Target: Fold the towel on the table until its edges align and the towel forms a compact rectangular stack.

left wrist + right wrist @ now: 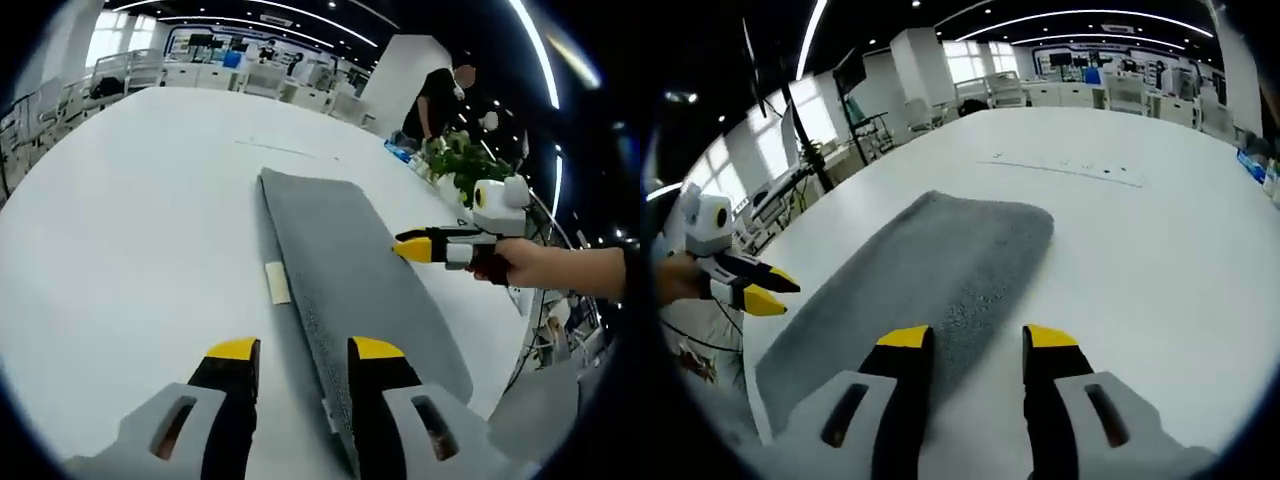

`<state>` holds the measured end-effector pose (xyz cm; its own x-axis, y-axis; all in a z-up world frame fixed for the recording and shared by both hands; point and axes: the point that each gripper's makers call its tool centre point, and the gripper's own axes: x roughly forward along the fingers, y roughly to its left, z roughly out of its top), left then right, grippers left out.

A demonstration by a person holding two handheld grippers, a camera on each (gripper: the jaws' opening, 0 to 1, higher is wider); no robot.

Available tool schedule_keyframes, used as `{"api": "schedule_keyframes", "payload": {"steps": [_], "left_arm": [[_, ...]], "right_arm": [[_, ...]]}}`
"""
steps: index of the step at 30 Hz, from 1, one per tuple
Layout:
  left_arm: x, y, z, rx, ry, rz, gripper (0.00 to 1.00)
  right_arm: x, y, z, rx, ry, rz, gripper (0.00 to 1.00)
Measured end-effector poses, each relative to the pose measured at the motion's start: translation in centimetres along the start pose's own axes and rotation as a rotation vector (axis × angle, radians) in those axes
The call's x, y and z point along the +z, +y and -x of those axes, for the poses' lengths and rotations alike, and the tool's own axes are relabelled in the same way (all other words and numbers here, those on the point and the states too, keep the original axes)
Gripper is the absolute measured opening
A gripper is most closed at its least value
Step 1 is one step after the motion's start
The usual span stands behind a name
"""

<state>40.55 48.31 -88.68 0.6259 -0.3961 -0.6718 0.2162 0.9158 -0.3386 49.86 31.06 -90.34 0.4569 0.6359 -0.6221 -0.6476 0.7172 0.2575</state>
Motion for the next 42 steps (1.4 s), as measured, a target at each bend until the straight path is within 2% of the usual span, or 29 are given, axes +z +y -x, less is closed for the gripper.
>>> {"api": "schedule_keyframes", "payload": {"steps": [4,8,12,13,16,19,24,29,32,37,42], "left_arm": [[0.5,0.4,-1.7,0.015,0.012,-0.025,0.35],[1.1,0.8,-2.9,0.027,0.006,-0.03,0.31],[1.1,1.4,-3.7,0.063,0.024,-0.005,0.25],[1.6,1.4,-4.0,0.075,0.006,-0.013,0.23],[1.5,1.1,-4.2,0.08,0.028,-0.032,0.17],[1.5,1.2,-4.4,0.088,0.02,-0.044,0.12],[1.4,1.0,-4.3,0.085,0.019,-0.052,0.09],[1.3,0.4,-4.6,0.085,0.037,-0.104,0.09],[1.0,-1.2,-5.1,0.065,0.05,-0.143,0.09],[0.5,-3.9,-6.0,0.027,0.065,-0.179,0.09],[-0.5,-8.7,-7.5,-0.032,0.091,-0.283,0.08]], "right_arm": [[-0.8,0.6,0.6,0.014,-0.001,-0.04,0.33],[-1.2,1.3,0.8,0.028,-0.001,-0.045,0.29],[-1.7,2.0,0.5,0.056,0.009,-0.075,0.18],[-1.8,2.1,0.4,0.057,0.006,-0.073,0.16],[-2.0,2.4,0.0,0.061,0.009,-0.082,0.12],[-2.1,2.2,-0.1,0.049,0.01,-0.109,0.08],[-2.1,2.2,-0.2,0.048,0.006,-0.094,0.04],[-2.3,2.0,0.4,0.021,-0.002,-0.096,0.04],[-2.7,1.0,1.2,0.0,-0.005,-0.065,0.04],[-3.6,-1.1,3.3,-0.036,-0.009,-0.091,0.04],[-5.8,-4.0,7.0,-0.093,-0.033,-0.133,0.03]]}}
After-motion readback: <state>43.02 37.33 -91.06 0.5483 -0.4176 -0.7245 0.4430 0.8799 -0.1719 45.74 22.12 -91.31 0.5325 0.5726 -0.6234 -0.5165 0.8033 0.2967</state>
